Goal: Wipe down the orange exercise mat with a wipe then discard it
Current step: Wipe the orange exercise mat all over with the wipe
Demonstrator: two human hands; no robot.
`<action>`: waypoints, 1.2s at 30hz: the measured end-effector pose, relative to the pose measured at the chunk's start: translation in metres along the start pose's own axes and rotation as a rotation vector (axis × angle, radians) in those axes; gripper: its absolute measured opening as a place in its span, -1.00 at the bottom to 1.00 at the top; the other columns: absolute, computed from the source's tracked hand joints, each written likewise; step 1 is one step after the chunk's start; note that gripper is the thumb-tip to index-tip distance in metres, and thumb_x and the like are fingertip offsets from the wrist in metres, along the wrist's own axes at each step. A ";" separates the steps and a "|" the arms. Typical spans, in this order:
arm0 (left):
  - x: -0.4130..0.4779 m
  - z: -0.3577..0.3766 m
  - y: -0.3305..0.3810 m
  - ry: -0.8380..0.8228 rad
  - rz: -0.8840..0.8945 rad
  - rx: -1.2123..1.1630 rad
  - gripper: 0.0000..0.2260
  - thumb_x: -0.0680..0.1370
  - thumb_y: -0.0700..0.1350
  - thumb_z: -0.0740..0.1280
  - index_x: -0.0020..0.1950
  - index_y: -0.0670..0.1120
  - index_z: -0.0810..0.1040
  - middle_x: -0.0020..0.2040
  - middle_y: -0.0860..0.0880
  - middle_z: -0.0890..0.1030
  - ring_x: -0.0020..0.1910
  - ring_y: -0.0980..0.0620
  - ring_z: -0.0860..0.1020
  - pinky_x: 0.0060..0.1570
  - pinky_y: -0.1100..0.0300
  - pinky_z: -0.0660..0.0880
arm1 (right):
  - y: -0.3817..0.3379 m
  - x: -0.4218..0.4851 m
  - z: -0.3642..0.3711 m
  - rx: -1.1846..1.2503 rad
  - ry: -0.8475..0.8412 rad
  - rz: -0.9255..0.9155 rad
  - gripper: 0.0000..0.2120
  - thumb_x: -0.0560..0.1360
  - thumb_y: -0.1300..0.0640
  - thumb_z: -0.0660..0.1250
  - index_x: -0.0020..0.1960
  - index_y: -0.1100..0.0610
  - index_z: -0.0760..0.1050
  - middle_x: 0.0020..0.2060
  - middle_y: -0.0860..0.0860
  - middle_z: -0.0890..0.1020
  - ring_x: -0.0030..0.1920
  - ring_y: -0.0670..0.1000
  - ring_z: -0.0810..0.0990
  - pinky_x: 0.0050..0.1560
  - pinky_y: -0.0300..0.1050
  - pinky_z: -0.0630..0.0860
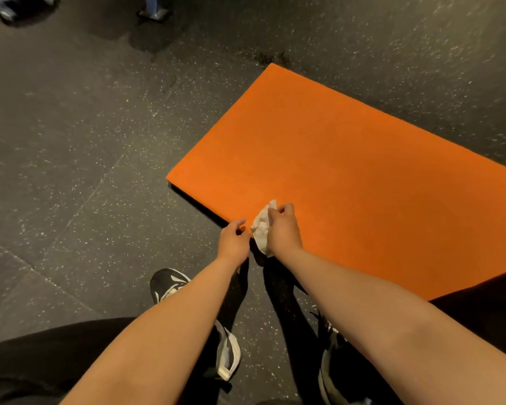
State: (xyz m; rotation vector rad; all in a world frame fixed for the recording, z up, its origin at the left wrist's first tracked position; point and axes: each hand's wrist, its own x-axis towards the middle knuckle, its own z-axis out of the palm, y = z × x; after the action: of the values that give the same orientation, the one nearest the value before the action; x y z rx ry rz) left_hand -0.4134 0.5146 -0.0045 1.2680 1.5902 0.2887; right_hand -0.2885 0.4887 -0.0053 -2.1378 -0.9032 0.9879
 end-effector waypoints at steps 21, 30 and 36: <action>0.062 -0.021 -0.036 0.026 -0.053 0.038 -0.60 0.71 -0.14 0.11 0.56 0.07 0.29 0.25 0.11 0.37 0.14 0.19 0.38 0.11 0.30 0.30 | 0.004 0.080 0.069 -0.862 -0.231 -0.553 -0.35 0.54 0.17 0.27 0.59 0.12 0.18 0.39 0.11 0.36 0.42 0.21 0.24 0.27 0.22 0.20; 0.061 -0.021 -0.030 0.111 -0.098 -0.090 -0.59 0.70 -0.17 0.12 0.56 0.04 0.28 0.25 0.06 0.48 0.15 0.17 0.43 0.13 0.26 0.32 | 0.009 0.051 0.088 -0.644 -0.418 -0.652 -0.29 0.60 0.28 0.26 0.66 0.08 0.02 0.64 0.13 -0.01 0.63 0.20 -0.10 0.56 0.06 -0.23; 0.063 -0.027 -0.031 0.006 -0.141 0.015 -0.48 0.67 -0.22 0.19 0.62 0.03 0.19 0.30 0.01 0.45 0.20 0.12 0.43 0.19 0.25 0.32 | 0.005 0.080 0.069 -0.821 -0.460 -0.642 -0.42 0.70 -0.01 0.03 0.67 0.02 -0.06 0.65 0.03 -0.08 0.63 0.04 -0.20 0.53 0.09 -0.35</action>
State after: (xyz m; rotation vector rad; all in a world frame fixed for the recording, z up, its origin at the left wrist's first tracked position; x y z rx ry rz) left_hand -0.4476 0.5648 -0.0497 1.1607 1.6804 0.1923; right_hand -0.3036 0.5645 -0.0771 -1.9497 -2.3639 0.8418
